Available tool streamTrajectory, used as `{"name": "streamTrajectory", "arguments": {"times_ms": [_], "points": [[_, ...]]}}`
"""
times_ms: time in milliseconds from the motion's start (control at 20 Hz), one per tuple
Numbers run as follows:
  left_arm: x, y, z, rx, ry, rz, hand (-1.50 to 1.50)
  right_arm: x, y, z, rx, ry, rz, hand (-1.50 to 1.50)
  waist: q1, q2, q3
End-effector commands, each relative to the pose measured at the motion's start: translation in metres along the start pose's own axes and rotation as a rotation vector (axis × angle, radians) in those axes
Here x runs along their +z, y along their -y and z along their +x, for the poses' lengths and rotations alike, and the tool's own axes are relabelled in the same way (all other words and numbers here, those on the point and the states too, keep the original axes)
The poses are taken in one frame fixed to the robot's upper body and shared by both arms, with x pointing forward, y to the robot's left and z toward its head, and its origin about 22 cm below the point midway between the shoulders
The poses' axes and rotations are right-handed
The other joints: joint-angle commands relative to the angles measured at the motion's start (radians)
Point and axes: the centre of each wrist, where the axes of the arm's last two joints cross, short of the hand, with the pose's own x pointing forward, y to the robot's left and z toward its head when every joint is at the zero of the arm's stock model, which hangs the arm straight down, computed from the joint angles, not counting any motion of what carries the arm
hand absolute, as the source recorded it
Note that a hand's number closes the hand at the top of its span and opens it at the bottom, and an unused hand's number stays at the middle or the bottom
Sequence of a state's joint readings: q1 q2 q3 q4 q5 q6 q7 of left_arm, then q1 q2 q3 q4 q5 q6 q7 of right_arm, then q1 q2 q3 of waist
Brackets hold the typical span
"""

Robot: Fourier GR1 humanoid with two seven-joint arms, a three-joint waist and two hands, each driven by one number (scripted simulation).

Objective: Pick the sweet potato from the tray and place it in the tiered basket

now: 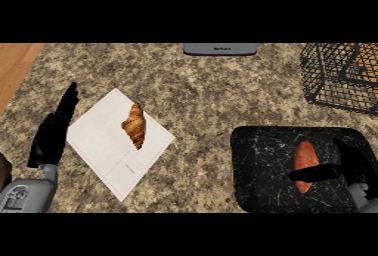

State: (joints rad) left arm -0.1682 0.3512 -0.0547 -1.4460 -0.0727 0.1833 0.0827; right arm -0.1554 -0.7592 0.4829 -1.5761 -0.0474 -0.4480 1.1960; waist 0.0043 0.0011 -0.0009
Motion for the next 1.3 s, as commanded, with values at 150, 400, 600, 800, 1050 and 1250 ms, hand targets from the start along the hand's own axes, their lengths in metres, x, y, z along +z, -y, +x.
{"name": "streamTrajectory", "arguments": {"times_ms": [150, 400, 600, 800, 1050, 1250], "points": [[-0.004, -0.004, 0.000, -0.002, -0.011, 0.004, 0.00, -0.010, -0.005, 0.010, 0.005, -0.161, 0.031, -1.50, -0.001, -0.001, 0.001], [-0.002, -0.004, -0.005, 0.001, 0.000, 0.015, 0.00, -0.007, -0.027, 0.008, -0.015, -0.166, 0.078, -1.50, -0.005, -0.001, 0.000], [0.000, -0.013, 0.008, -0.002, 0.008, 0.013, 0.00, -0.021, -0.023, 0.012, 0.032, -0.168, 0.197, 1.50, 0.004, 0.000, 0.001], [0.003, -0.009, -0.018, 0.001, -0.006, -0.015, 0.00, -0.018, -0.035, 0.012, 0.208, -0.044, 0.117, 1.50, 0.007, 0.001, 0.000], [0.002, -0.016, -0.010, -0.006, 0.021, 0.026, 0.00, -0.025, -0.035, 0.018, 0.057, -0.048, 0.119, 1.50, -0.001, 0.000, 0.001], [-0.004, -0.007, -0.007, -0.006, 0.012, 0.000, 0.00, -0.007, -0.050, 0.052, 0.064, 0.081, 0.081, 1.50, 0.006, 0.001, 0.001]]}}
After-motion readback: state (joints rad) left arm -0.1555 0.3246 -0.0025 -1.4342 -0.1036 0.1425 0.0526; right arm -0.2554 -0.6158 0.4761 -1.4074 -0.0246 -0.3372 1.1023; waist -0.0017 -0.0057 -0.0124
